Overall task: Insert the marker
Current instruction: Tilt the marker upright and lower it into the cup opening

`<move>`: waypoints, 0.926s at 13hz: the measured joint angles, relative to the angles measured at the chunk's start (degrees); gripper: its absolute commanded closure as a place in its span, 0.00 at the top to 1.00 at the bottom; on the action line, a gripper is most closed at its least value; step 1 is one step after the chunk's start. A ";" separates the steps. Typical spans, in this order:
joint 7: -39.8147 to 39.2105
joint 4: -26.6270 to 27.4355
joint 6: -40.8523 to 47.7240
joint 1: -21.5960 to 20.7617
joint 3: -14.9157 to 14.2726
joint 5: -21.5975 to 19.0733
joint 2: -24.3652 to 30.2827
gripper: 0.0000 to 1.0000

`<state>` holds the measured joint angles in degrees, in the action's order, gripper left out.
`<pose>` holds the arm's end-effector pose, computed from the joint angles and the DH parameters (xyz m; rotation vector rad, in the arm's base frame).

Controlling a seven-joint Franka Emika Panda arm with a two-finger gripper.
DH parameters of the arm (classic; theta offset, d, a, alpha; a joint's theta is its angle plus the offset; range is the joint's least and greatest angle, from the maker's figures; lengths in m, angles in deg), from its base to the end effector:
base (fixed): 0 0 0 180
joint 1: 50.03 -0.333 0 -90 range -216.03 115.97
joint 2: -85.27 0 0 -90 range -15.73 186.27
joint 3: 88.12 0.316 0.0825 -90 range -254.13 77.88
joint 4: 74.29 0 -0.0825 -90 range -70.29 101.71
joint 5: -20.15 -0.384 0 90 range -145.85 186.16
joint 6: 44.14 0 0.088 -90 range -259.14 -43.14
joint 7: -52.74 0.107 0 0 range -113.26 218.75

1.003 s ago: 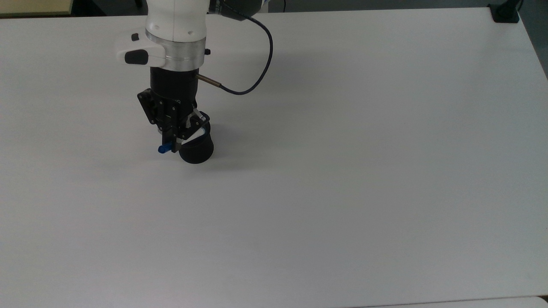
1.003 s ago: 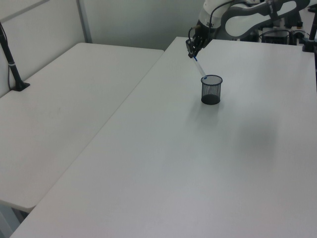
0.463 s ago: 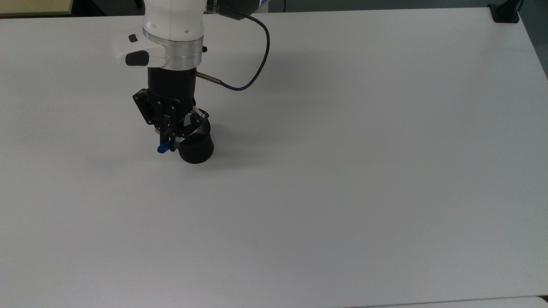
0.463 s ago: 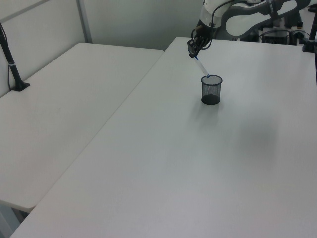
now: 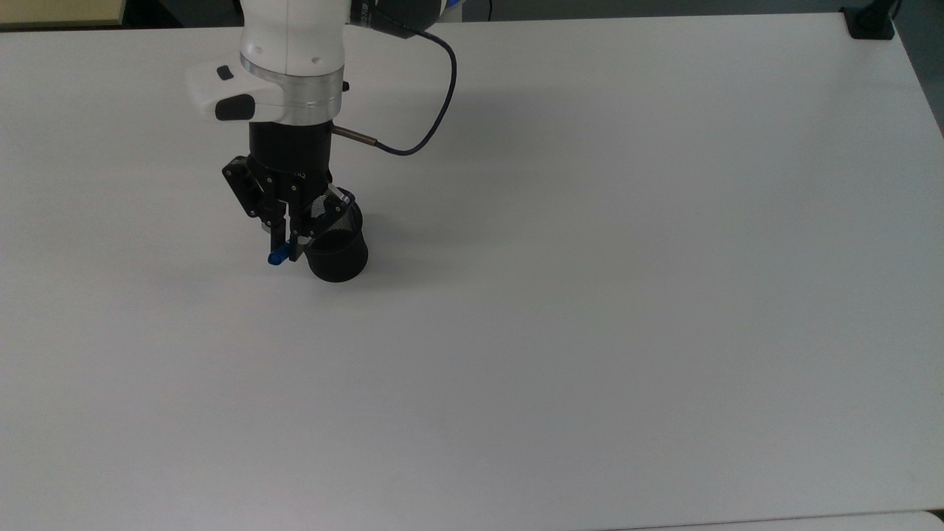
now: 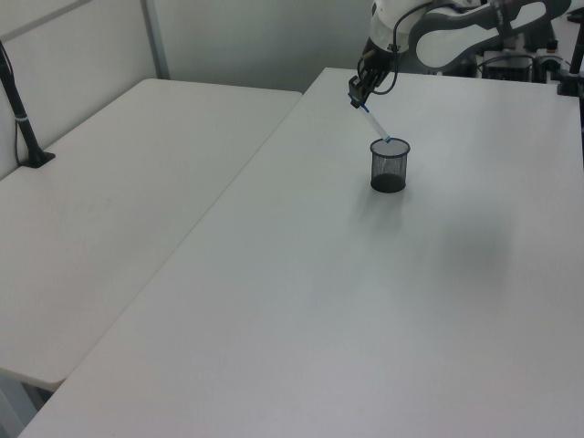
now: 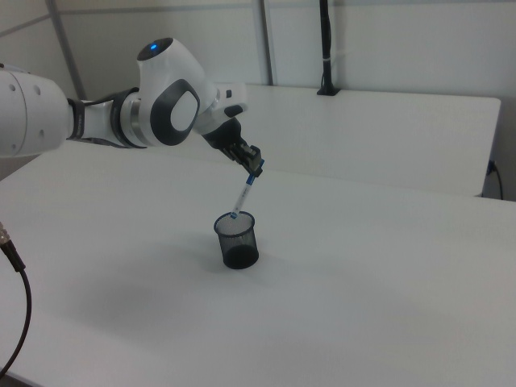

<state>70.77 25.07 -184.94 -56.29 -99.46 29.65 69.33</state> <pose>0.6717 -0.0472 0.4692 2.9015 -0.4070 0.6945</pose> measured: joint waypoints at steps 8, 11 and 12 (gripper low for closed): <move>-0.63 0.71 0.00 -0.23 0.28 0.00 -1.38 0.11; -0.76 1.72 0.00 -0.79 0.48 0.07 -1.39 0.15; -0.85 2.01 0.00 -0.95 0.60 0.13 -1.40 0.18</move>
<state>69.92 27.08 -184.94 -57.24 -98.86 29.78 67.93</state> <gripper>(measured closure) 0.819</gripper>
